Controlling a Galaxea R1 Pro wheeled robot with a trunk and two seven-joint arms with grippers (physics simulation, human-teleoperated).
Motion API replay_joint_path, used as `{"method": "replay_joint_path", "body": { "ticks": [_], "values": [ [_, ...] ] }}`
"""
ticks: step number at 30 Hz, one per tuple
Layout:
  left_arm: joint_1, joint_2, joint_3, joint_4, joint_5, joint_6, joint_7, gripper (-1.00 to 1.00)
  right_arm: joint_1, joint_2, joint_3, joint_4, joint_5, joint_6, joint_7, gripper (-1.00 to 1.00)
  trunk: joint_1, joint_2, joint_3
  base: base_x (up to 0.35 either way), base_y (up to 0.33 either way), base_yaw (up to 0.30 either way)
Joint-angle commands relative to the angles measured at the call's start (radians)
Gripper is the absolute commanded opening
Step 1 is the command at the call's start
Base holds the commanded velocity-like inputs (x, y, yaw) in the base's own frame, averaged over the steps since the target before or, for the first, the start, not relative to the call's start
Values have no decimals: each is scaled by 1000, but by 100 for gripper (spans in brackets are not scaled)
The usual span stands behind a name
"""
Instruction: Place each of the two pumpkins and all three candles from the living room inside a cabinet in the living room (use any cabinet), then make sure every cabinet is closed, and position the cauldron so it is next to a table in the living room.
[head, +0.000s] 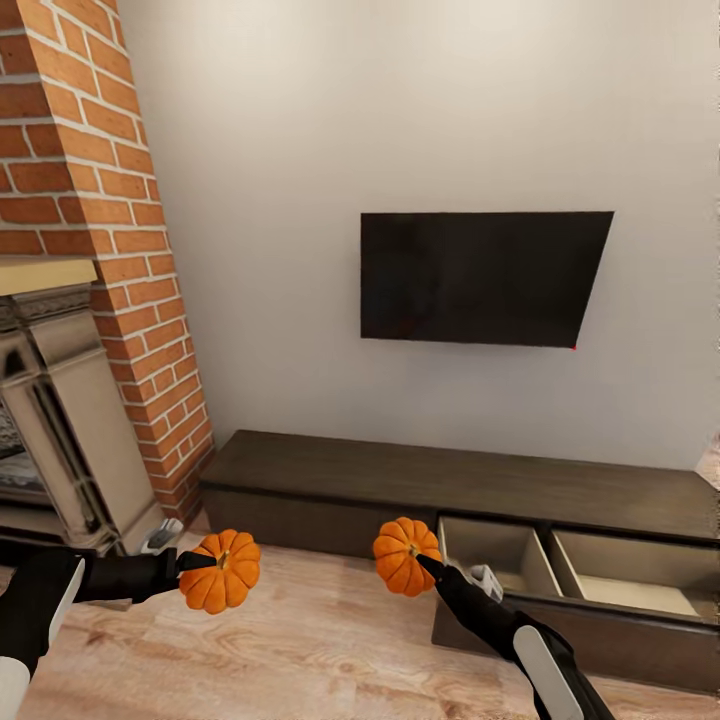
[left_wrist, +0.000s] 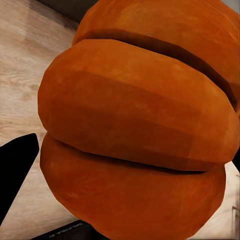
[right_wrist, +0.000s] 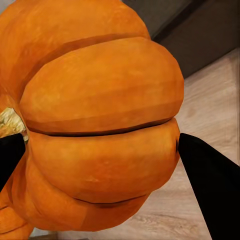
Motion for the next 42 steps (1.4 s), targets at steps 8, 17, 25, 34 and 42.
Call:
{"method": "replay_joint_path", "body": {
  "ticks": [8, 17, 25, 34, 42],
  "values": [
    [0, 0, 0, 0, 0, -1, 1, -100, 0, 0, 3, 1, 1, -4, 3, -100, -31, 56, 12, 0, 0, -23],
    [0, 0, 0, 0, 0, -1, 1, -100, 0, -1, 3, 1, 0, -10, 7, -100, -65, 119, 36, 0, 0, 0],
    [0, 0, 0, 0, 0, -2, 0, -100, 0, 0, 3, 2, -1, -6, 8, -100, -69, 126, 39, 0, 0, -18],
    [0, 0, -1, 0, 0, -2, 1, -100, 0, 0, 3, 2, -1, -6, 9, -100, -69, 126, 39, 91, -90, -246],
    [0, 0, -1, 0, 0, -3, 2, -100, 0, 0, 3, 2, 0, -10, 9, -100, -69, 126, 39, 215, -222, -259]
  ]
}}
